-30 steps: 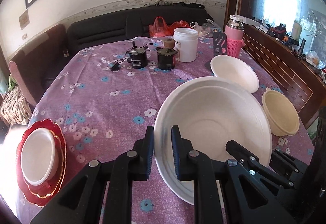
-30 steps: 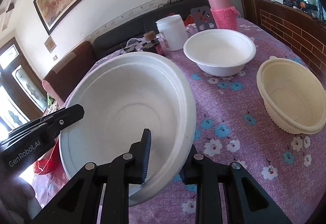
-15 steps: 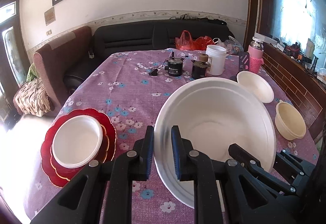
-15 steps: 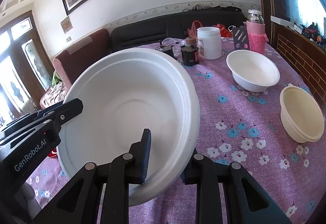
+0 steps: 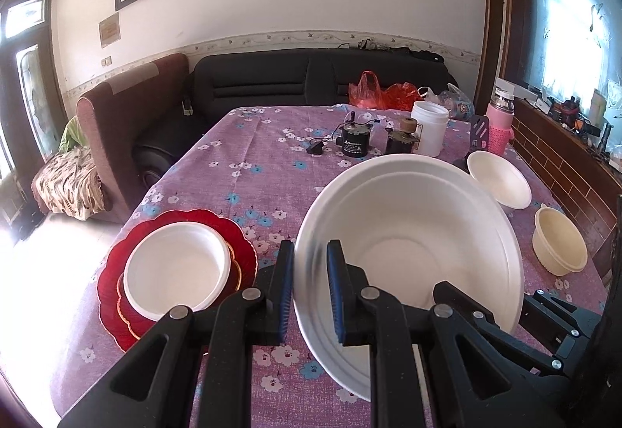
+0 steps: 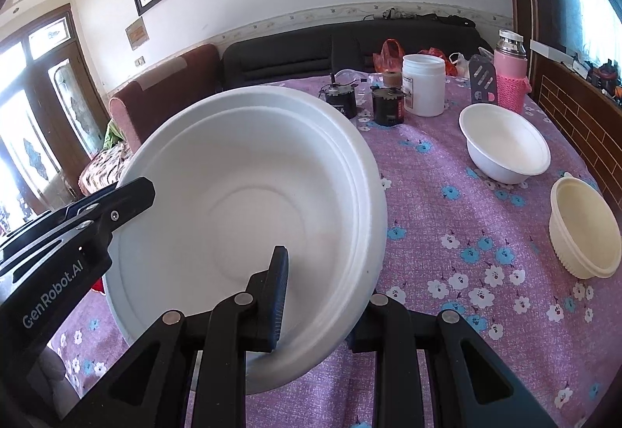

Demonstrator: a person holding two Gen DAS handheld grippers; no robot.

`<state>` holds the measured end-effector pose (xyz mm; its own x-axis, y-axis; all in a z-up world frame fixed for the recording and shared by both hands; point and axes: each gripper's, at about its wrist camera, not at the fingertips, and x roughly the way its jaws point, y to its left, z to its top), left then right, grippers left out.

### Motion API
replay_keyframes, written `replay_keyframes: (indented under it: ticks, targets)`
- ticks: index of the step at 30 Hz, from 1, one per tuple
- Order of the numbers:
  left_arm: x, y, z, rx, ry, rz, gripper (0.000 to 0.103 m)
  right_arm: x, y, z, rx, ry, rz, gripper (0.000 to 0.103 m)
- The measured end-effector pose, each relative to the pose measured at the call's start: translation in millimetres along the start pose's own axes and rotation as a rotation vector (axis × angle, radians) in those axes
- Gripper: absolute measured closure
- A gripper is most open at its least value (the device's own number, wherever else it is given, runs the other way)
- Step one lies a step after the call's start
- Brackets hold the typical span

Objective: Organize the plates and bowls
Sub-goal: 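Carry the large white bowl over the red plate stack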

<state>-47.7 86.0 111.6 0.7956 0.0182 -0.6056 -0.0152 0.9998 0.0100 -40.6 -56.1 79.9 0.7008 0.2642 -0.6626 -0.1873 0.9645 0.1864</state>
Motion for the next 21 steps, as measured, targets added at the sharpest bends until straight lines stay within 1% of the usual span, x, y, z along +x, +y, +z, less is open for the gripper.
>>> replay_keyframes:
  ticks: [7,13,17,21]
  targets:
    - [-2.2,29.7,2.9,-0.053,-0.01,0.01,0.087,7.6,26.8,8.4,-0.051,0.009,0.007,0.077]
    - [0.2,66.7,4.4,-0.11,-0.004,0.03,0.087,19.9,60.4,16.6,-0.111,0.019,0.019,0.077]
    - [-1.1,97.5,9.1,-0.149,-0.019,0.076,0.087,27.2,88.1,28.2,-0.14,0.034,0.049,0.077]
    - [-0.9,131.5,11.0,-0.198,-0.024,0.133,0.087,35.2,126.8,41.3,-0.21,0.035,0.062,0.077]
